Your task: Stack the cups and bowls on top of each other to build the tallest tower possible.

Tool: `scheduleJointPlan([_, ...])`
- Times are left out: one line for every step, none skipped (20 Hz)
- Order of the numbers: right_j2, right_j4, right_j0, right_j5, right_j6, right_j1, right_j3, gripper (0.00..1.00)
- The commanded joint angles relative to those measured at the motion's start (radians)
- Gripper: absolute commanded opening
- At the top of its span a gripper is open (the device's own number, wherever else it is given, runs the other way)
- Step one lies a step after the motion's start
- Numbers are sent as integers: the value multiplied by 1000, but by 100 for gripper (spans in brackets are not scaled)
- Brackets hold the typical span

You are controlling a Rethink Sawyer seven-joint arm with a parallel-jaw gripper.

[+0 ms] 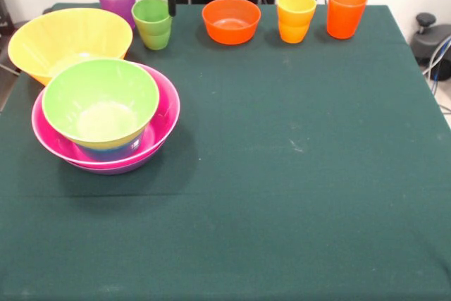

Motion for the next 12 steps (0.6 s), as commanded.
scheduleJointPlan([120, -122, -17, 12, -114, 59, -198, 100])
scheduleJointPlan([132, -130, -27, 19, -110, 56, -197, 100])
scheduleJointPlan([144, -137, -36, 26, -106, 52, -195, 100])
scheduleJointPlan([156, -145, -45, 33, -102, 49, -194, 100])
scheduleJointPlan([162, -143, -47, 48, -101, 35, -186, 100])
scheduleJointPlan([165, -144, -48, 58, -95, 32, -185, 100])
scheduleJointPlan([168, -146, -49, 67, -89, 28, -184, 100])
scheduleJointPlan([171, -148, -50, 77, -83, 25, -183, 100])
scheduleJointPlan([182, -149, -59, 87, -83, 14, -174, 100])
scheduleJointPlan([193, -150, -68, 98, -83, 3, -165, 100])
scheduleJointPlan([195, -152, -70, 97, -79, 2, -163, 100])
scheduleJointPlan([197, -154, -72, 96, -74, 1, -161, 100])
